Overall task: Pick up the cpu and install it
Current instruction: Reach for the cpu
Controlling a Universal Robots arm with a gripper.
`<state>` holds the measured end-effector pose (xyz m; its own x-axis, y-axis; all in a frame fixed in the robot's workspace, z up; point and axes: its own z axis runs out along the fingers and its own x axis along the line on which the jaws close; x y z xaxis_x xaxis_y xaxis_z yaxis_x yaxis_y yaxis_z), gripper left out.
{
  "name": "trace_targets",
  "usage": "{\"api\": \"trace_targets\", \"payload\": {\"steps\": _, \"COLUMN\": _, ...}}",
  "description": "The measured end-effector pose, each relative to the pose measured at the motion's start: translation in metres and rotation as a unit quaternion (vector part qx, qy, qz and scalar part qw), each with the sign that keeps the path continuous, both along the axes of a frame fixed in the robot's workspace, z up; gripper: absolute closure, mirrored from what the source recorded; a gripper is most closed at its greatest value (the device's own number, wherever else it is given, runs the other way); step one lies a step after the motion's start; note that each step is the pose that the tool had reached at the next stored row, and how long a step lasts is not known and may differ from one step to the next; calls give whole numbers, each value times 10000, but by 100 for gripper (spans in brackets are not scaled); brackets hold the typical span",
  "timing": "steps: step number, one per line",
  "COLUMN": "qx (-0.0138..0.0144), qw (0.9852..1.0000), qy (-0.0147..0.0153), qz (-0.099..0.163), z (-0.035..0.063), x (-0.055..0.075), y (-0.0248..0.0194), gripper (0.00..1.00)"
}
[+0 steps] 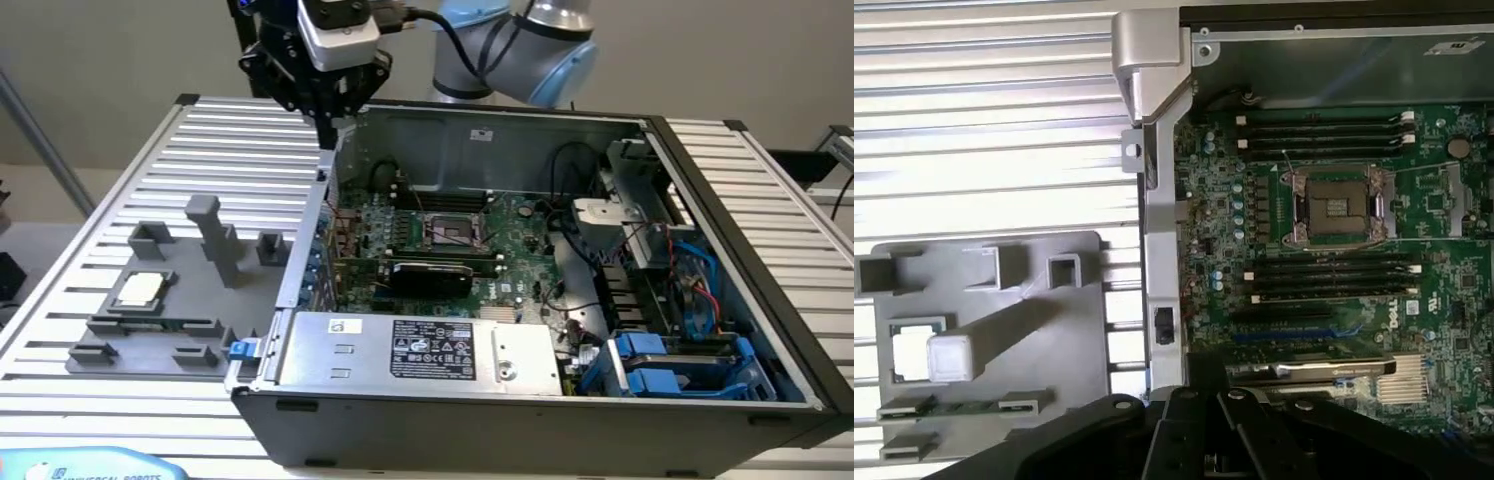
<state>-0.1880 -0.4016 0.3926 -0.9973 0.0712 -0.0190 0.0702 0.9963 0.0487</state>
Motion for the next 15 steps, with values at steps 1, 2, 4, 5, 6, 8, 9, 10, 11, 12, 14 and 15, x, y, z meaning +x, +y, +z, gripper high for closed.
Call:
{"api": "trace_targets", "payload": {"steps": 1, "qx": 0, "qw": 10000, "qy": 0, "qz": 0, "z": 0, "x": -46, "y": 0, "gripper": 89}}
{"api": "trace_targets", "payload": {"steps": 2, "qx": 0, "qw": 10000, "qy": 0, "qz": 1, "z": -1, "x": -91, "y": -1, "gripper": 89}}
{"api": "trace_targets", "payload": {"steps": 4, "qx": 0, "qw": 10000, "qy": 0, "qz": 0, "z": -1, "x": -181, "y": -1, "gripper": 89}}
{"api": "trace_targets", "payload": {"steps": 5, "qx": 0, "qw": 10000, "qy": 0, "qz": 0, "z": -2, "x": -228, "y": -1, "gripper": 89}}
{"api": "trace_targets", "payload": {"steps": 6, "qx": 0, "qw": 10000, "qy": 0, "qz": 0, "z": -2, "x": -272, "y": -1, "gripper": 89}}
{"api": "trace_targets", "payload": {"steps": 8, "qx": 0, "qw": 10000, "qy": 0, "qz": 0, "z": -3, "x": -364, "y": -1, "gripper": 89}}
{"api": "trace_targets", "payload": {"steps": 9, "qx": 0, "qw": 10000, "qy": 0, "qz": 0, "z": -4, "x": -408, "y": -1, "gripper": 89}}
{"api": "trace_targets", "payload": {"steps": 10, "qx": 0, "qw": 10000, "qy": 0, "qz": 0, "z": -5, "x": -457, "y": -1, "gripper": 89}}
{"api": "trace_targets", "payload": {"steps": 11, "qx": 0, "qw": 10000, "qy": 0, "qz": 1, "z": -5, "x": -501, "y": -1, "gripper": 89}}
{"api": "trace_targets", "payload": {"steps": 12, "qx": 0, "qw": 10000, "qy": 0, "qz": 0, "z": -6, "x": -546, "y": -1, "gripper": 89}}
{"api": "trace_targets", "payload": {"steps": 14, "qx": 0, "qw": 10000, "qy": 0, "qz": 0, "z": -10, "x": -638, "y": -1, "gripper": 89}}
{"api": "trace_targets", "payload": {"steps": 15, "qx": 0, "qw": 10000, "qy": 0, "qz": 0, "z": -12, "x": -682, "y": -1, "gripper": 89}}
